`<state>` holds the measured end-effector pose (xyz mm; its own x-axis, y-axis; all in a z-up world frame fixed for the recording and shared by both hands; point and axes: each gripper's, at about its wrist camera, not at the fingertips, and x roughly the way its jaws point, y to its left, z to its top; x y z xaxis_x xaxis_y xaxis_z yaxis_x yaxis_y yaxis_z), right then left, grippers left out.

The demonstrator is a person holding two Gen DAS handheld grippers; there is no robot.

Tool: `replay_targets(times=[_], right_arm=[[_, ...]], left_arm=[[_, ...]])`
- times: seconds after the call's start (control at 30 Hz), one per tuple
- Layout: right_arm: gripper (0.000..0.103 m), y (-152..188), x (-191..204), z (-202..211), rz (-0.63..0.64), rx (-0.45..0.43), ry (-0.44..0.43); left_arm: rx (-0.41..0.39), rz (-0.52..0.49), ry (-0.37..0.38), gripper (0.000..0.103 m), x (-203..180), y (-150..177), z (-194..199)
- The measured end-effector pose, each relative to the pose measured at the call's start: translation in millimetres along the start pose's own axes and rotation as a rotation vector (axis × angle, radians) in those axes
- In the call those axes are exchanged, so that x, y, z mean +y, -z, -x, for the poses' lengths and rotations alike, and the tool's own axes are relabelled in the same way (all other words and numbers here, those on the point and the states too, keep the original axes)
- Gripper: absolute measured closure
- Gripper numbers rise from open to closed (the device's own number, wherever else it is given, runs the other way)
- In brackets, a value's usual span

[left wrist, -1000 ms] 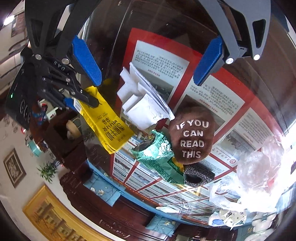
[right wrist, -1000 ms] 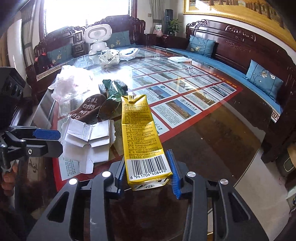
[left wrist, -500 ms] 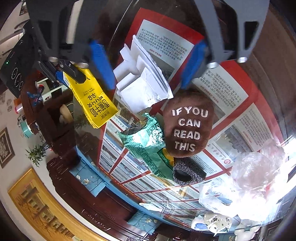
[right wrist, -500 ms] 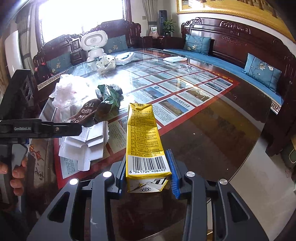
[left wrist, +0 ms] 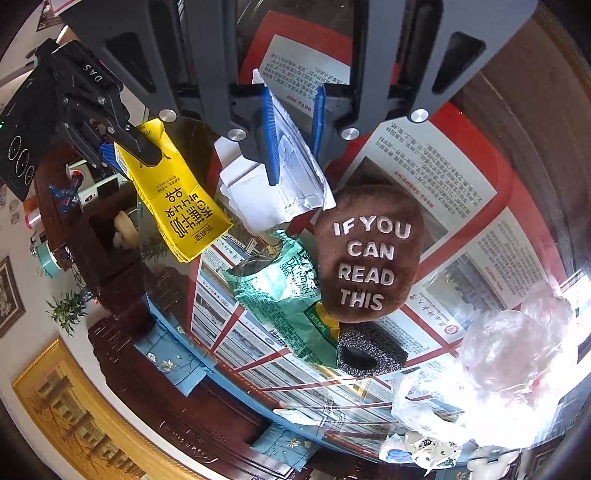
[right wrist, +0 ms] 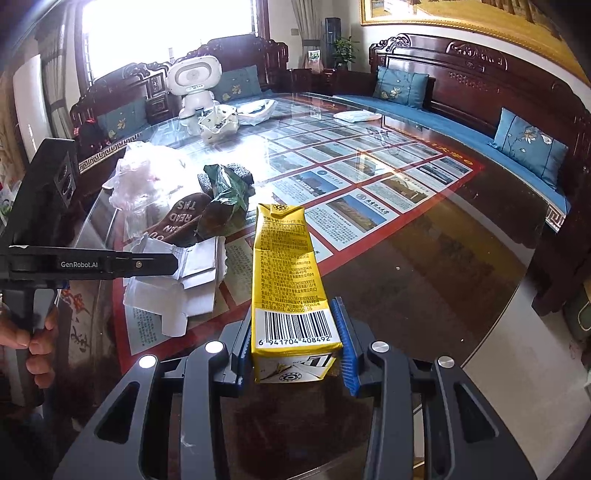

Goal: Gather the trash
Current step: 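Grasp the yellow milk carton with the right gripper while the left grasps the white paper scraps, then carry the yellow carton and white paper over the yellow bucket with both grippers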

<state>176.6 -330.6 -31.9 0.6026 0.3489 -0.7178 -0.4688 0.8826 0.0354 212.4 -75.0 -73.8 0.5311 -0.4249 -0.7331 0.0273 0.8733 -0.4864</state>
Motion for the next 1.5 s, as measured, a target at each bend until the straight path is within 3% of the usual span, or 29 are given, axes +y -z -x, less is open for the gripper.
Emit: replay_targets(times=[0.4,0.97,1.23,1.5], right_arm=[[0.066,1,6,11,0.003,-0.006,0.001],[0.066,24,-3,77,-0.065,-0.075,0.061],[0.066,45,-17,115,-0.12,-0.114,0.104],[0.066,98,-58,166,-0.23,-0.118,0.205]], left_arm=[[-0.011,-0.035,0.002,0.089,-4,5,14],[-0.058,-0.208,0.031,0.097,-53,32,44],[-0.063,-0.346,0.065,0.097,-106,44,50],[0.019,-0.534,0.145,0.097,-191,75,20]])
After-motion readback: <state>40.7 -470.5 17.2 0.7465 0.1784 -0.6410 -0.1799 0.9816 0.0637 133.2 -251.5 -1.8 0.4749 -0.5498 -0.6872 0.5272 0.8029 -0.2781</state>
